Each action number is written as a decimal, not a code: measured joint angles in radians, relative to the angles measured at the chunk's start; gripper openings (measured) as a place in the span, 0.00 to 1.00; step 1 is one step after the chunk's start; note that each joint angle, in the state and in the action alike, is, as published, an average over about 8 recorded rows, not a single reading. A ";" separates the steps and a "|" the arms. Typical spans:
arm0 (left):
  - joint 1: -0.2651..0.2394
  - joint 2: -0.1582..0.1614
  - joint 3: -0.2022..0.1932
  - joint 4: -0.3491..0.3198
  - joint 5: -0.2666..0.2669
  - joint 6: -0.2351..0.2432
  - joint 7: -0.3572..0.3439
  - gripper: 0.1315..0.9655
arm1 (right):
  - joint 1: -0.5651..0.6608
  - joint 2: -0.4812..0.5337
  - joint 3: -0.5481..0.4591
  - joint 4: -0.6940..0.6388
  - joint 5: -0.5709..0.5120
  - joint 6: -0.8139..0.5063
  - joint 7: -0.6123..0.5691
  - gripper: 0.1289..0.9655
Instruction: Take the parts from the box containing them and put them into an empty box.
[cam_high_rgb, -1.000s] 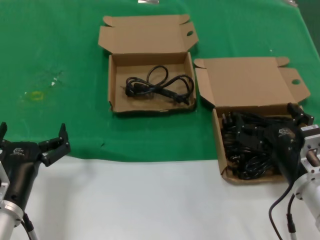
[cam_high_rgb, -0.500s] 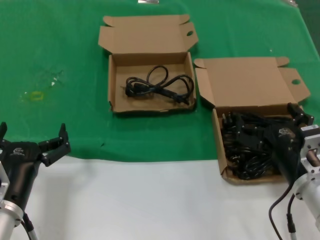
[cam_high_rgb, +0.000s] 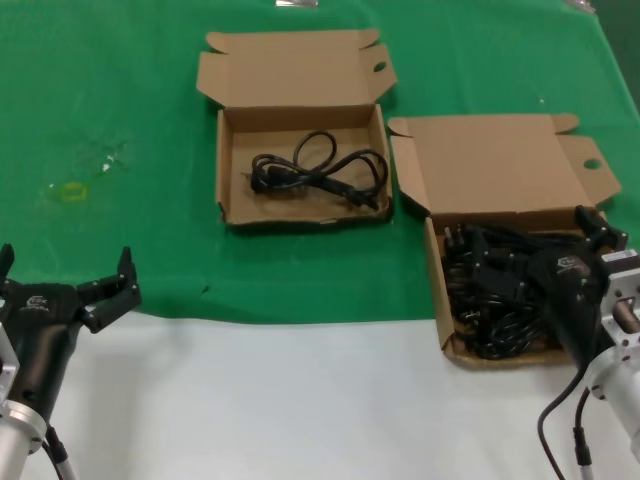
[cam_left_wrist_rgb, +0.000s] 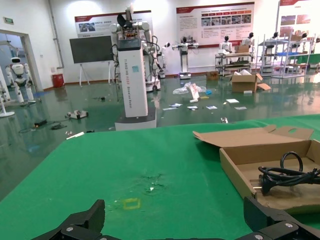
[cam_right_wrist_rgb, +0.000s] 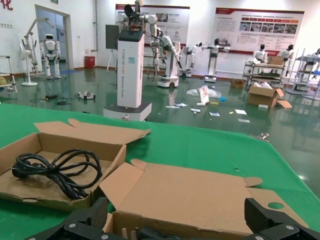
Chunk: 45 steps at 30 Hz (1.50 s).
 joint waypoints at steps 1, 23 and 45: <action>0.000 0.000 0.000 0.000 0.000 0.000 0.000 1.00 | 0.000 0.000 0.000 0.000 0.000 0.000 0.000 1.00; 0.000 0.000 0.000 0.000 0.000 0.000 0.000 1.00 | 0.000 0.000 0.000 0.000 0.000 0.000 0.000 1.00; 0.000 0.000 0.000 0.000 0.000 0.000 0.000 1.00 | 0.000 0.000 0.000 0.000 0.000 0.000 0.000 1.00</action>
